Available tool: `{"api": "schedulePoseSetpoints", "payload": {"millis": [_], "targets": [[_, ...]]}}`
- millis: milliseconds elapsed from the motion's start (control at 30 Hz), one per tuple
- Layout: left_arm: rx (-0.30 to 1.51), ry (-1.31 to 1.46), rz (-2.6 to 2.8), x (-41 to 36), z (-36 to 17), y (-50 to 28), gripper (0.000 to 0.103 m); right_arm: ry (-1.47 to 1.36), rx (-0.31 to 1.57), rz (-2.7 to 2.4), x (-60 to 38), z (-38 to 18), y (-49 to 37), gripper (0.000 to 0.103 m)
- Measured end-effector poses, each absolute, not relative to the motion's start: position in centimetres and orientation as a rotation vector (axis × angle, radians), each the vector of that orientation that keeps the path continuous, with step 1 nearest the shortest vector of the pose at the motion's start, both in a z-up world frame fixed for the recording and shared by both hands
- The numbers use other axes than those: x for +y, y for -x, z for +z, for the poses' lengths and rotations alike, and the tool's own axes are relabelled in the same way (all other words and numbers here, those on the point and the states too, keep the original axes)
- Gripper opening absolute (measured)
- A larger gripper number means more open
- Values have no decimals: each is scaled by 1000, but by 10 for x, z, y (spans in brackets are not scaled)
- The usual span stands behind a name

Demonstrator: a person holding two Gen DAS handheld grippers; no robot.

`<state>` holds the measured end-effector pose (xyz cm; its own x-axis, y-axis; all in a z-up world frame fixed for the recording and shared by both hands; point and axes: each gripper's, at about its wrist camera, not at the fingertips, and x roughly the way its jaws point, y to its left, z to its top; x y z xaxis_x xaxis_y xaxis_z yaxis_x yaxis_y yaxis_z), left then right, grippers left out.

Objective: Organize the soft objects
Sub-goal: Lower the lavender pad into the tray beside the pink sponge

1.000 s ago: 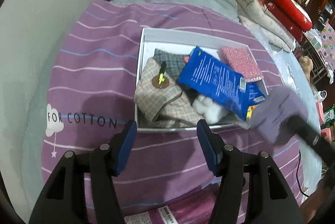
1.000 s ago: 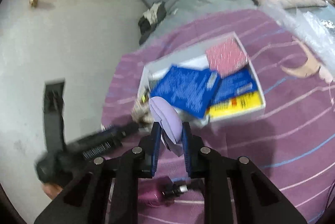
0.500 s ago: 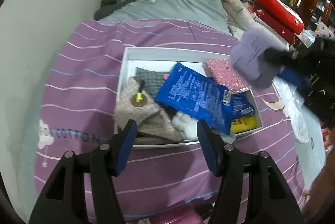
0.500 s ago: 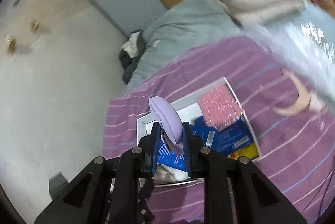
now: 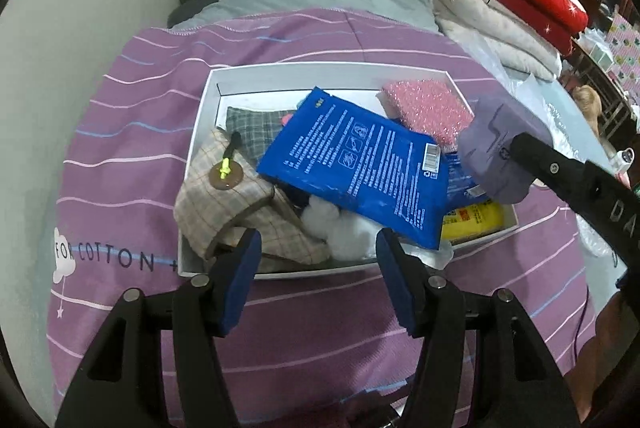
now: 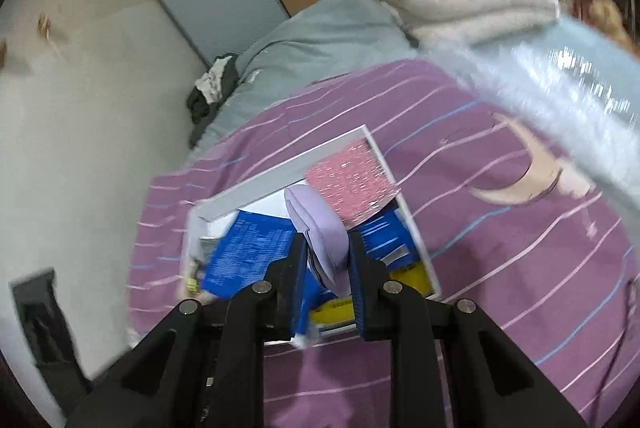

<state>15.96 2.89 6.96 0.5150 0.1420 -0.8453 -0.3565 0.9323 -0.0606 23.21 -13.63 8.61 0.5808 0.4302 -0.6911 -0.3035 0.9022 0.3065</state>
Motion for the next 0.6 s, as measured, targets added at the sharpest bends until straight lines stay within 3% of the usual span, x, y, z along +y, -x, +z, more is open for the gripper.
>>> {"api": "schedulePoseSetpoints", "payload": {"millis": [233,600], "targets": [[1007,218,387,31,64,-164,61,61,749,377,-120,82,-223,20],[1022,342,347,50,55,-160,61,136,918,412,-107,34,-240,20]]}}
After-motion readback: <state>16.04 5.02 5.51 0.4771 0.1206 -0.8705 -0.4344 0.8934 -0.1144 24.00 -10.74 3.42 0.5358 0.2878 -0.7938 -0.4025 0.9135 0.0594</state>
